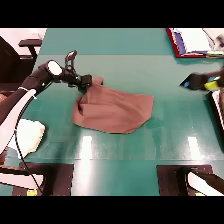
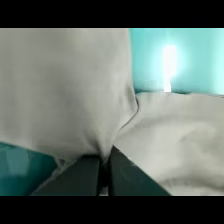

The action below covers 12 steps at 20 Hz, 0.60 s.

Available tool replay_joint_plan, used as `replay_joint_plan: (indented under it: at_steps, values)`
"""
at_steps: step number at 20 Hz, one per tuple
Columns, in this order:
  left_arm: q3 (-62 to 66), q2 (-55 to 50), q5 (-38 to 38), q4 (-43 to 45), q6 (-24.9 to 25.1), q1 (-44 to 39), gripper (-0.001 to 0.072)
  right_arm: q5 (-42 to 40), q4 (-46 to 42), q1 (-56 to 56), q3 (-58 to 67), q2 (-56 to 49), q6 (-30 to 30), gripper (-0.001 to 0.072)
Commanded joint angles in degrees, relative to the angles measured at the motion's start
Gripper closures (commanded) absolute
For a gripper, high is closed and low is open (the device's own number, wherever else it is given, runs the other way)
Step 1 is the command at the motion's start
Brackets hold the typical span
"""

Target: Fold the shirts.

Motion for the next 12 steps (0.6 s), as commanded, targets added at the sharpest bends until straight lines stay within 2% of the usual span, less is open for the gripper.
replay_joint_plan:
  at_steps: [1,7,11,12]
  values:
    - [4.11,0.04,-3.02,0.0,2.16,0.04,0.068,-2.6,3.28,0.02,-8.17,-7.89,-0.52,0.024]
    - [4.55,0.04,-4.17,0.0,2.14,0.04,0.0681,-8.83,19.5,1.57,-9.7,-23.54,-7.65,0.0275]
    - [4.57,0.04,-4.26,-0.02,2.14,0.04,0.0681,-13.25,21.64,5.05,-9.7,-27.82,-8.7,0.0284]
    - [4.57,0.04,-4.31,-0.07,2.14,0.04,0.0681,-14.47,21.99,5.88,-9.7,-28.26,-8.81,0.0339]
